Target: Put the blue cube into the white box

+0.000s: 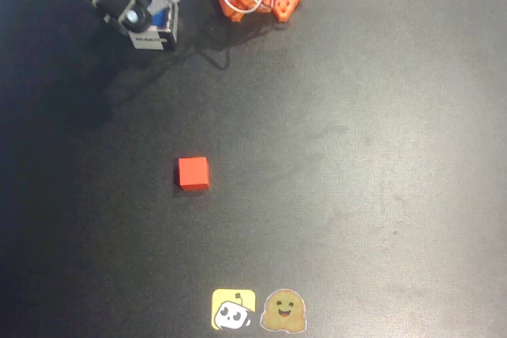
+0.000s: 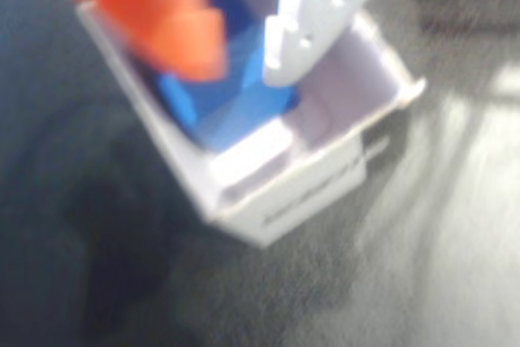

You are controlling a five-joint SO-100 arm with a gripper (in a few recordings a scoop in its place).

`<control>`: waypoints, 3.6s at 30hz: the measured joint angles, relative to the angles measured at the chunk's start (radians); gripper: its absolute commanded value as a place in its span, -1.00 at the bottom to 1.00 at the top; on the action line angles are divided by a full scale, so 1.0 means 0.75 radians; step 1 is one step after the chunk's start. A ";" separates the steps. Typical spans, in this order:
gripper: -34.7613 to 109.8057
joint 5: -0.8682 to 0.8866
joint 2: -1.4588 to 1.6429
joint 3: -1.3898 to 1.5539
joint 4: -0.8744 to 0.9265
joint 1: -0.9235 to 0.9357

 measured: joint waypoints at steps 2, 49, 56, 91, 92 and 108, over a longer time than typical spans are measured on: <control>-0.52 0.027 0.000 0.002 -0.031 -0.067; -0.52 0.867 0.540 0.487 0.039 -1.524; -0.52 0.867 0.540 0.487 0.039 -1.522; -0.52 0.867 0.540 0.487 0.039 -1.522; -0.52 0.867 0.540 0.487 0.039 -1.522; -0.52 0.867 0.540 0.487 0.039 -1.522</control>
